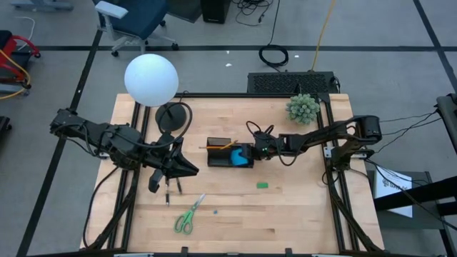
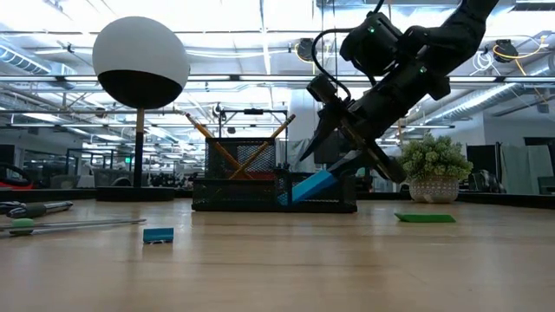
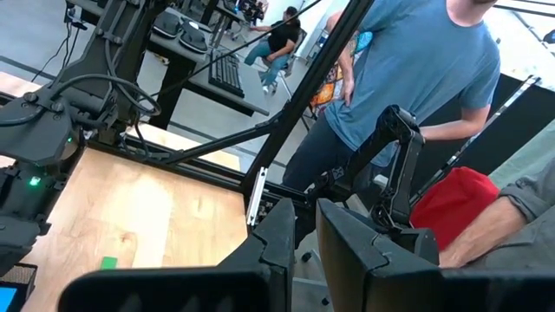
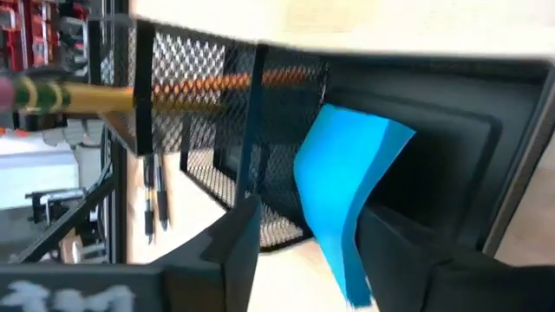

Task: Pick and place office supplies into organizer
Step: Put the blue sticky note into the desk organizer, then put the green eraser into the desk organizer

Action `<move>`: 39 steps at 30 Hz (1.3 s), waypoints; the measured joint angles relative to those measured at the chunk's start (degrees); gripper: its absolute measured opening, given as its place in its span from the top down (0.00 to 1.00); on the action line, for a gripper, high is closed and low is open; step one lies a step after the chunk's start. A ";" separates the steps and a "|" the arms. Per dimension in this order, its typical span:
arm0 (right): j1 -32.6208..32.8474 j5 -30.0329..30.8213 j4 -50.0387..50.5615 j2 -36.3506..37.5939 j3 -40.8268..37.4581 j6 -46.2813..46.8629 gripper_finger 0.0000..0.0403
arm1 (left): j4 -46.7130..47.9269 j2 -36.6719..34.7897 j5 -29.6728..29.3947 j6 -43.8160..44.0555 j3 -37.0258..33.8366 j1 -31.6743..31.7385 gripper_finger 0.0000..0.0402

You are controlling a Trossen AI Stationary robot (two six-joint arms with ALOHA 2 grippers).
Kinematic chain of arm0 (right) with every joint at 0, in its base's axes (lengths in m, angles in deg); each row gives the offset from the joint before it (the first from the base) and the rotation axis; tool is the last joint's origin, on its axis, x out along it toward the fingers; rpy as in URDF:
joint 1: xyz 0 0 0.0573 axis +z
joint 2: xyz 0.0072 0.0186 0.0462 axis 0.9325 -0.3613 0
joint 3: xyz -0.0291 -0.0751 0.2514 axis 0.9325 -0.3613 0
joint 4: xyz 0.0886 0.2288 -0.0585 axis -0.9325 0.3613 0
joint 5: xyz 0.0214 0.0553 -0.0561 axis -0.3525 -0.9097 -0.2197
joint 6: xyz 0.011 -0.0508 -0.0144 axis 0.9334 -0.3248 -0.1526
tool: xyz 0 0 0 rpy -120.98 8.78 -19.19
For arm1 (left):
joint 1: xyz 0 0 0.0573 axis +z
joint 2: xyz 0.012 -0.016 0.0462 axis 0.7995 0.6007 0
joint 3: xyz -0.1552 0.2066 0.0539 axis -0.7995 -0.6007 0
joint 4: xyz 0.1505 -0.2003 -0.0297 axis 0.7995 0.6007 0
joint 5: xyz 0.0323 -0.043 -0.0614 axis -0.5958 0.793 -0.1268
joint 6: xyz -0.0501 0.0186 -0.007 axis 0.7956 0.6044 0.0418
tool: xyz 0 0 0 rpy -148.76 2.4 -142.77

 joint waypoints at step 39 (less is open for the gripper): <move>-0.54 1.65 38.14 5.26 16.24 -18.76 0.50 | 0.12 -0.02 0.00 -0.01 0.00 0.00 0.88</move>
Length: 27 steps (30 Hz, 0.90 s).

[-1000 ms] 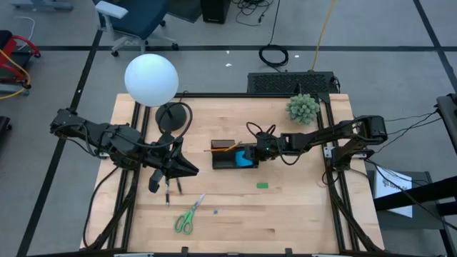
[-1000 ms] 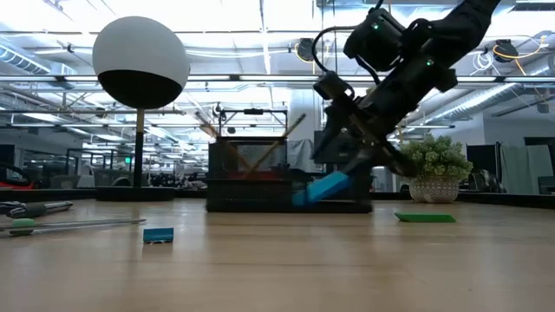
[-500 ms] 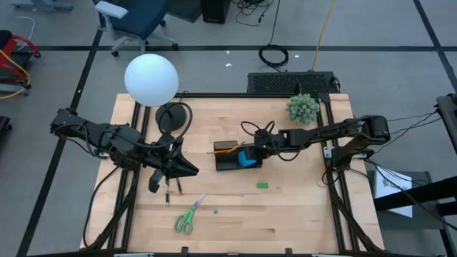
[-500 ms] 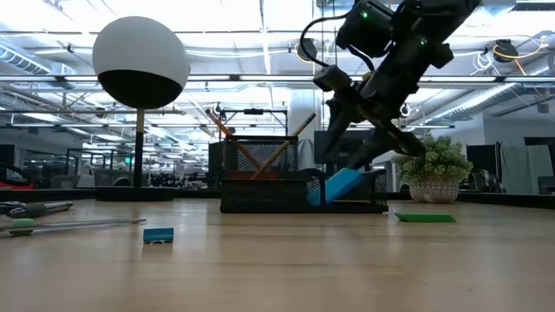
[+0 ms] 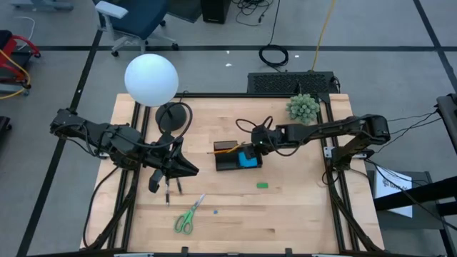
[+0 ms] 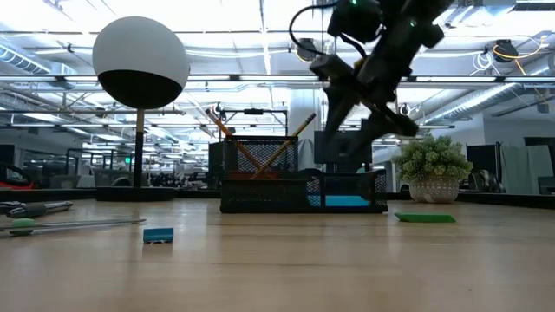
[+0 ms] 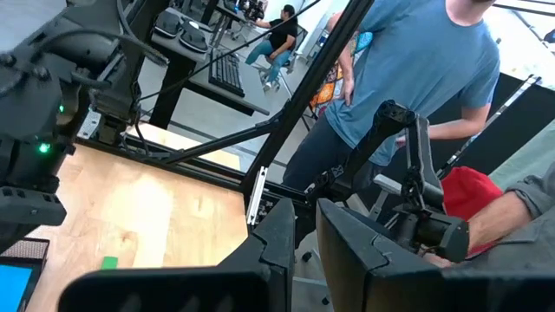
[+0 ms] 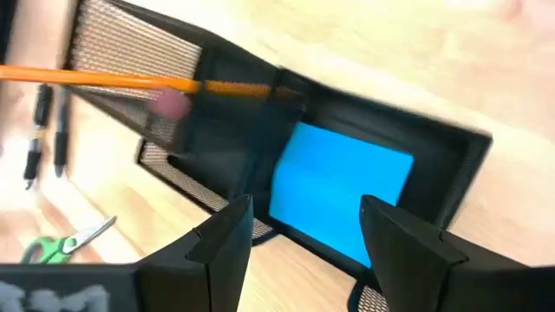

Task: Pick and place office supplies into organizer
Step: Put the green eraser into the desk organizer

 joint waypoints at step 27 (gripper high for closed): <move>20.72 -5.79 22.04 0.02 11.94 -37.77 0.50 | 0.00 0.00 0.00 -0.01 0.00 0.01 0.88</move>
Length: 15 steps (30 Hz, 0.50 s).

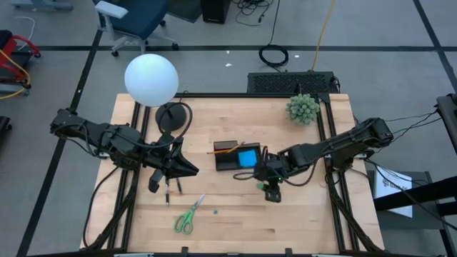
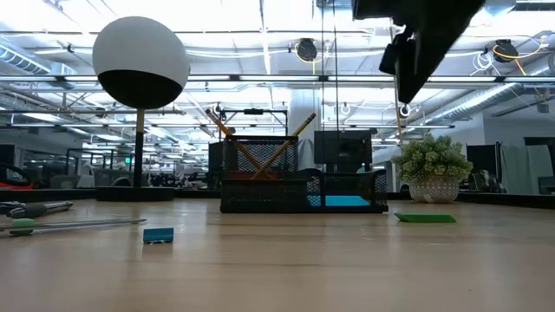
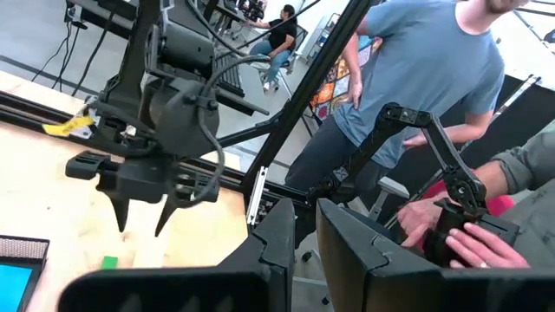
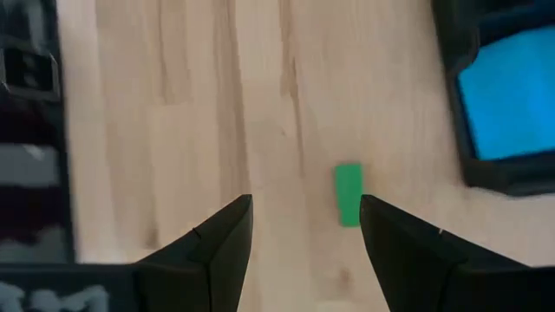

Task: Pick and place office supplies into organizer
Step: Put the green eraser into the desk organizer

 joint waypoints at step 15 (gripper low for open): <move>0.00 2.77 -1.13 0.00 -7.39 -6.61 0.50 | 0.00 0.00 0.00 0.00 0.00 -0.01 0.88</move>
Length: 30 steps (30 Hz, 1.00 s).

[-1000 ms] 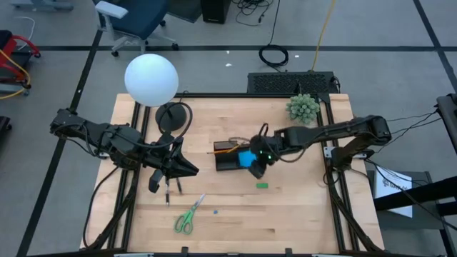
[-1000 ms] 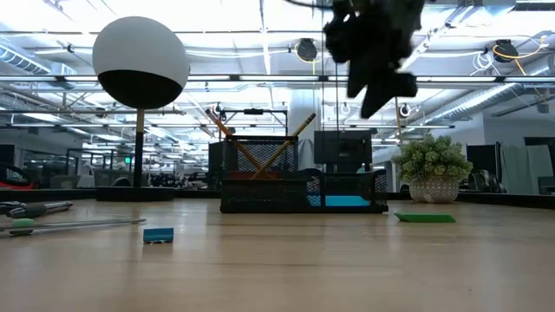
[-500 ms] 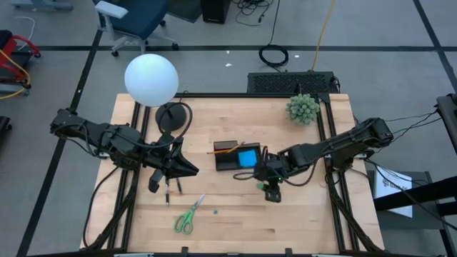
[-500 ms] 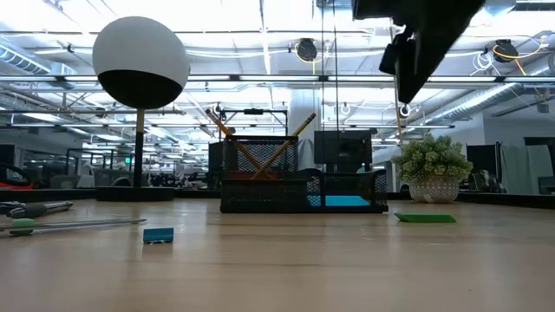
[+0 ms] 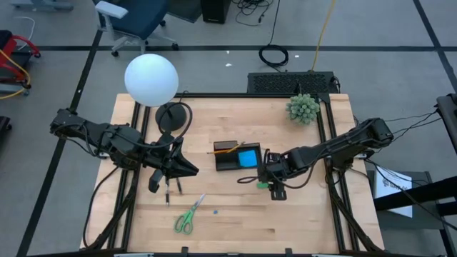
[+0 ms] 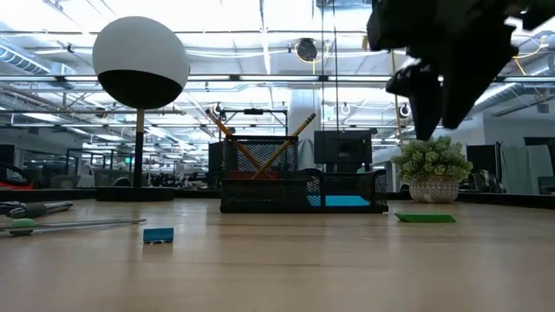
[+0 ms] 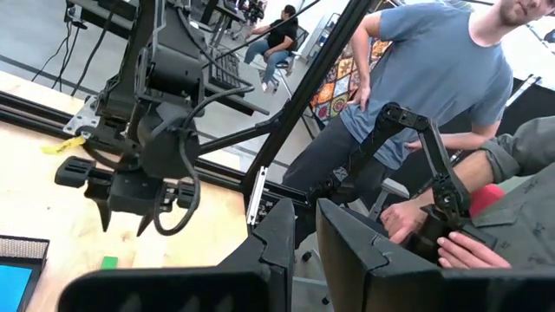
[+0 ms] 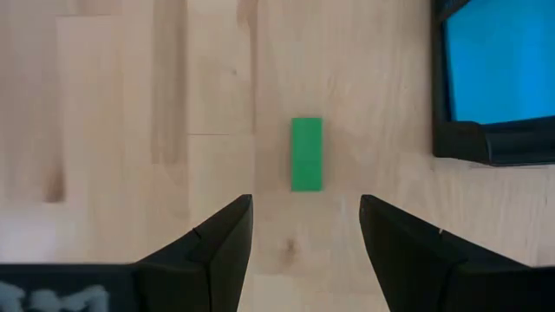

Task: Pick and place office supplies into organizer
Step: Put the green eraser into the desk organizer

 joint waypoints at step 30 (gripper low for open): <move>-3.35 -4.73 -16.74 -11.01 -5.33 2.71 0.50 | 0.00 0.00 0.00 0.00 0.00 0.01 0.88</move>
